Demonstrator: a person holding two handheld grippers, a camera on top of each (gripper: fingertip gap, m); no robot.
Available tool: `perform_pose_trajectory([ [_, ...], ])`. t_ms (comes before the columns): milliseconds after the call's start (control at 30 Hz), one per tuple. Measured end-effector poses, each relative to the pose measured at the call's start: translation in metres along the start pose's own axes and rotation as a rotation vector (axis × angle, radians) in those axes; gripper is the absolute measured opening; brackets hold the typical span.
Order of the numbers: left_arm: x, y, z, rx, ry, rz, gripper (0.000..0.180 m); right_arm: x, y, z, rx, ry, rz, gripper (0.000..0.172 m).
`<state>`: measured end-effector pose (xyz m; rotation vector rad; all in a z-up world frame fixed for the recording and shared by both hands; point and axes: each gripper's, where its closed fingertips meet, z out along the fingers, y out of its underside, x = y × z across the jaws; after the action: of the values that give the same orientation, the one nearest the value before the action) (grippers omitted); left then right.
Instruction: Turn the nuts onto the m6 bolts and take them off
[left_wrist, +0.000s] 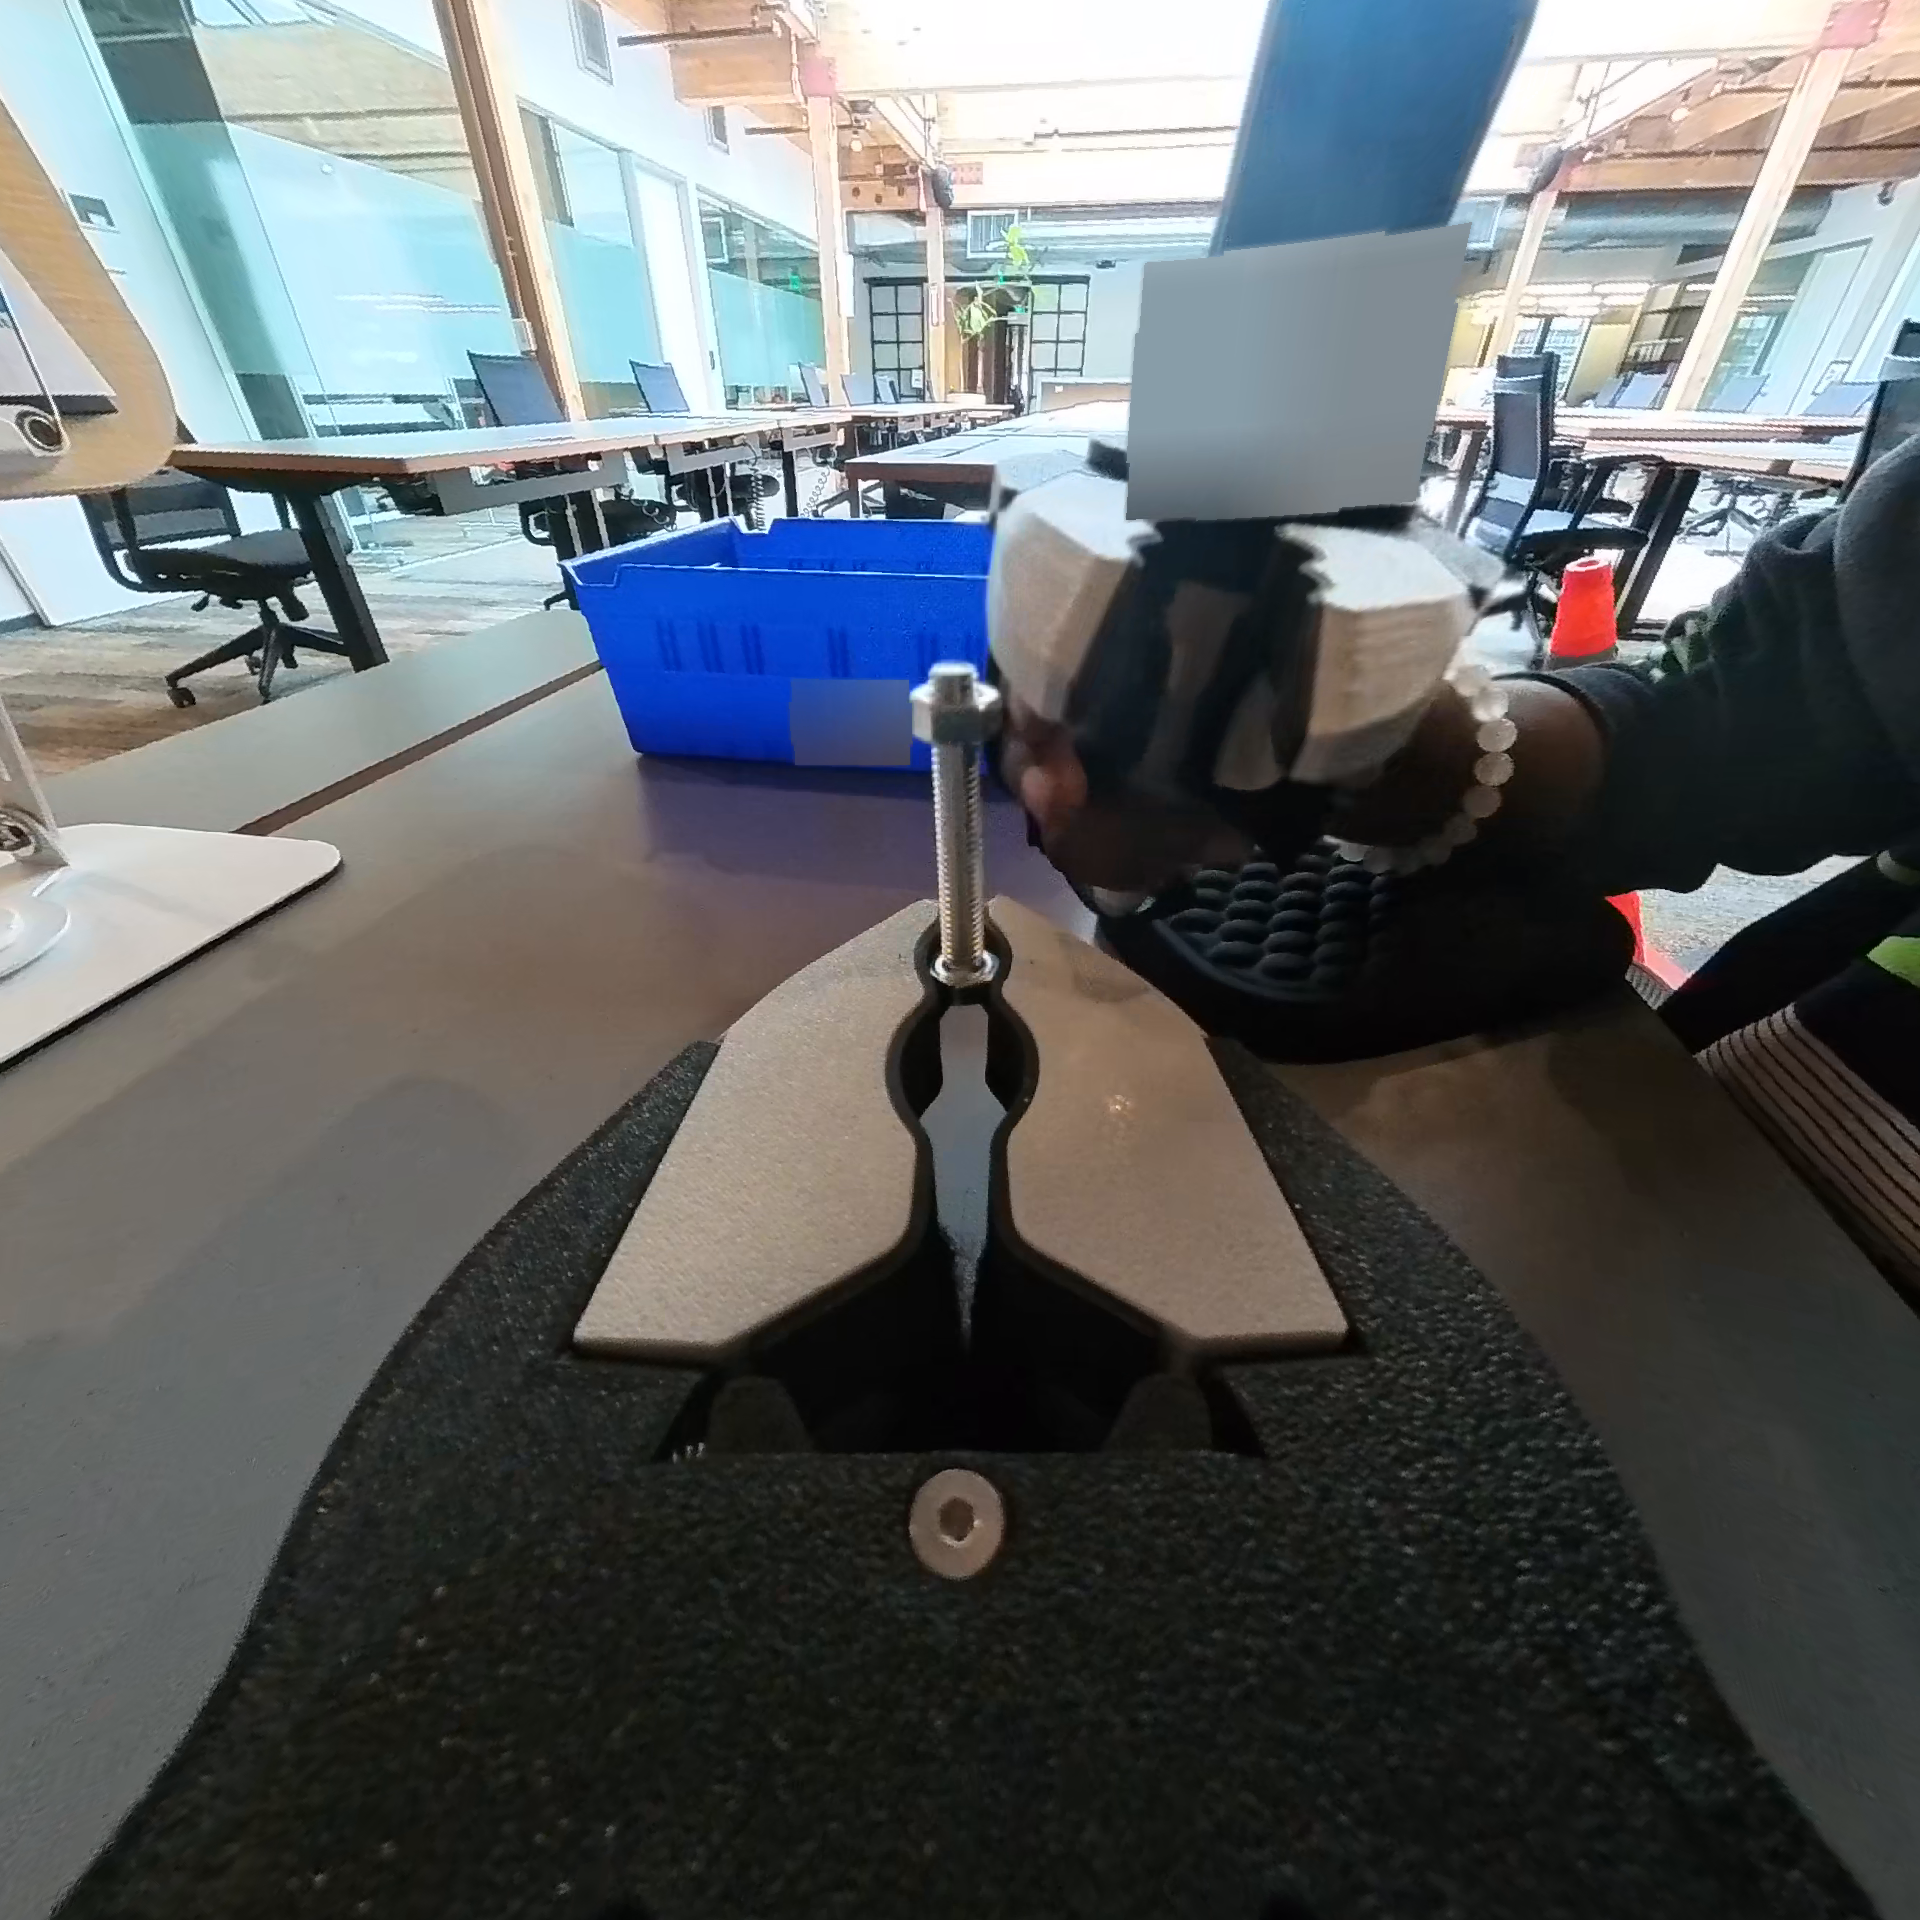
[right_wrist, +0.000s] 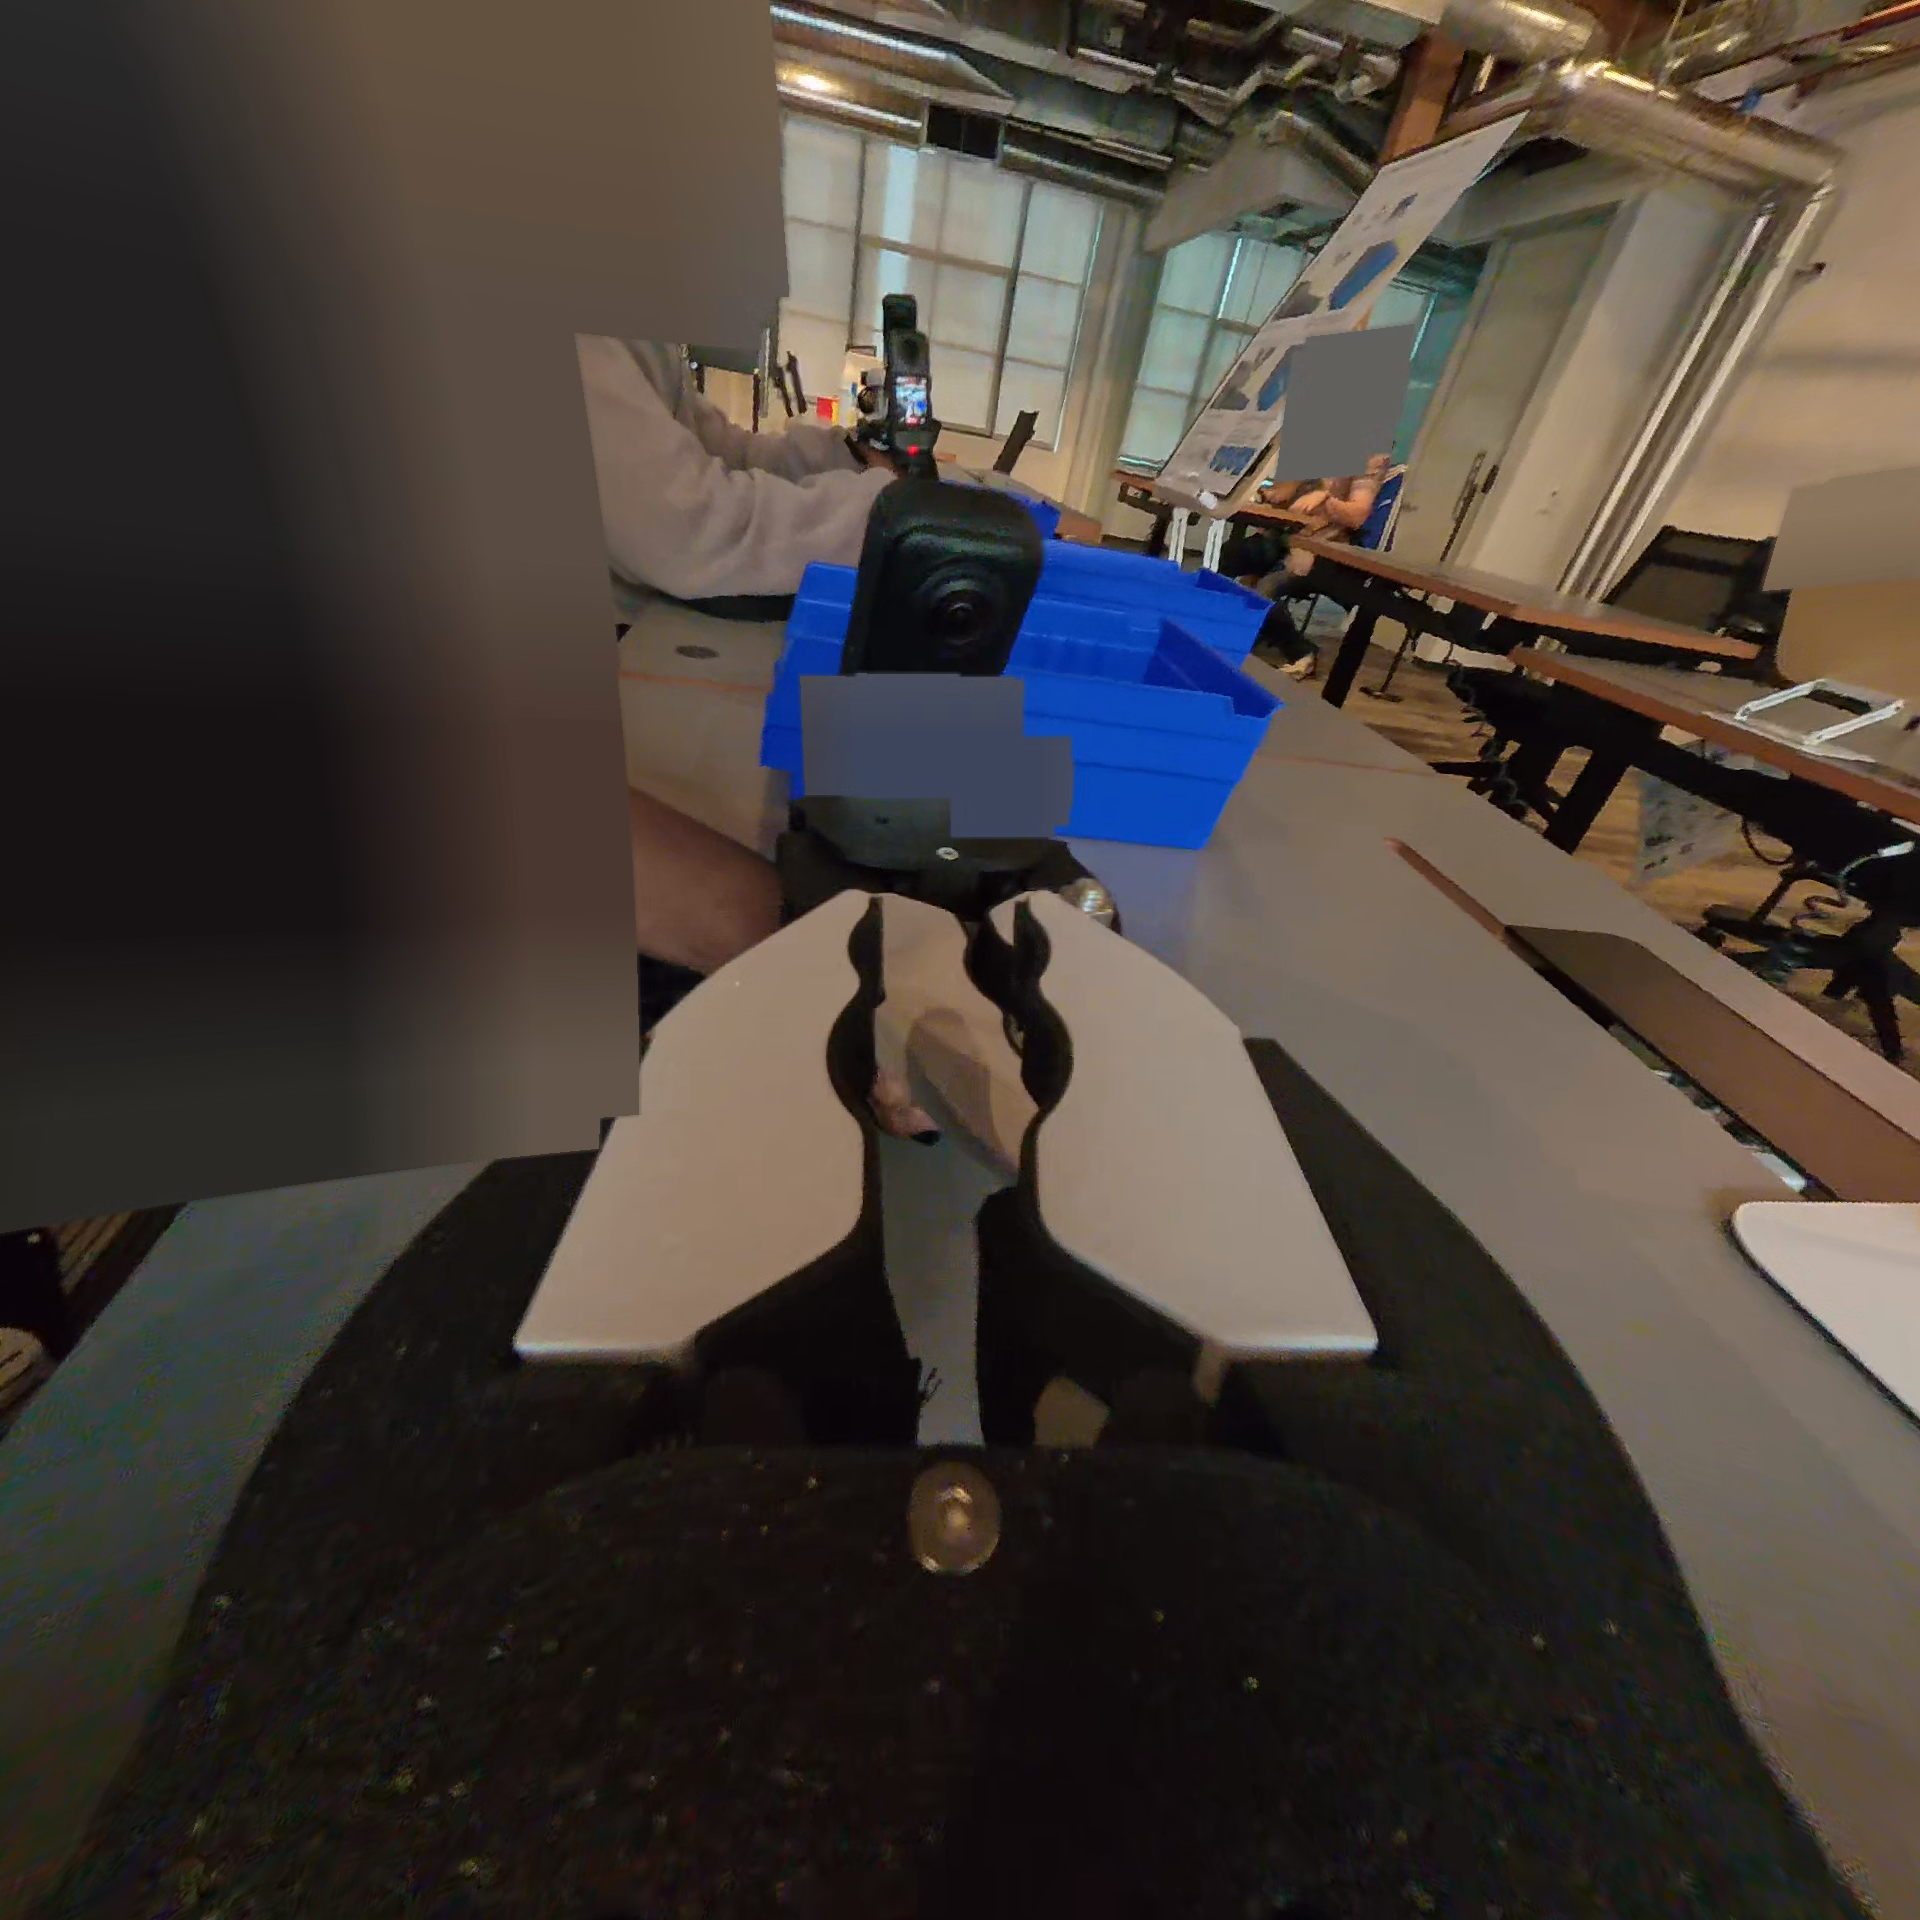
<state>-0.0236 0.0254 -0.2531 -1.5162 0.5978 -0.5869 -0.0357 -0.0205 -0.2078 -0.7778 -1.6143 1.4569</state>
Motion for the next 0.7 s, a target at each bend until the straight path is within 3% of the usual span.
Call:
perform_pose_trajectory([
  [33, 0.0, 0.0, 0.0, -0.001, 0.0, 0.001, 0.003, 0.003, -0.001, -0.001, 0.009, 0.016, 0.0, 0.025],
  [167, 0.0, 0.0, 0.0, -0.001, 0.001, 0.002, 0.003, 0.009, 0.002, 0.003, 0.013, 0.053, 0.001, 0.062],
  [233, 0.0, 0.0, 0.0, -0.002, 0.001, 0.001, 0.003, 0.003, 0.004, 0.005, -0.008, 0.023, -0.008, 0.054],
  [333, 0.0, 0.0, 0.0, -0.003, -0.001, 0.002, 0.003, -0.002, 0.002, 0.001, -0.016, -0.007, -0.009, 0.023],
  [400, 0.0, 0.0, 0.0, -0.001, -0.001, -0.001, 0.003, 0.002, -0.002, -0.001, 0.01, 0.008, 0.012, 0.022],
  [500, 0.0, 0.001, 0.0, -0.005, 0.001, 0.003, 0.003, 0.01, -0.001, 0.001, 0.024, 0.054, 0.007, 0.051],
  [567, 0.0, 0.0, 0.0, -0.004, 0.001, 0.001, 0.003, 0.005, 0.004, 0.005, -0.008, 0.027, 0.01, 0.059],
  [633, 0.0, 0.0, 0.0, -0.004, 0.002, 0.002, 0.003, 0.002, 0.006, 0.005, -0.03, 0.019, -0.004, 0.049],
  [700, 0.0, 0.001, 0.001, -0.007, -0.001, 0.006, 0.003, -0.001, 0.003, 0.001, -0.02, -0.007, -0.002, 0.025],
])
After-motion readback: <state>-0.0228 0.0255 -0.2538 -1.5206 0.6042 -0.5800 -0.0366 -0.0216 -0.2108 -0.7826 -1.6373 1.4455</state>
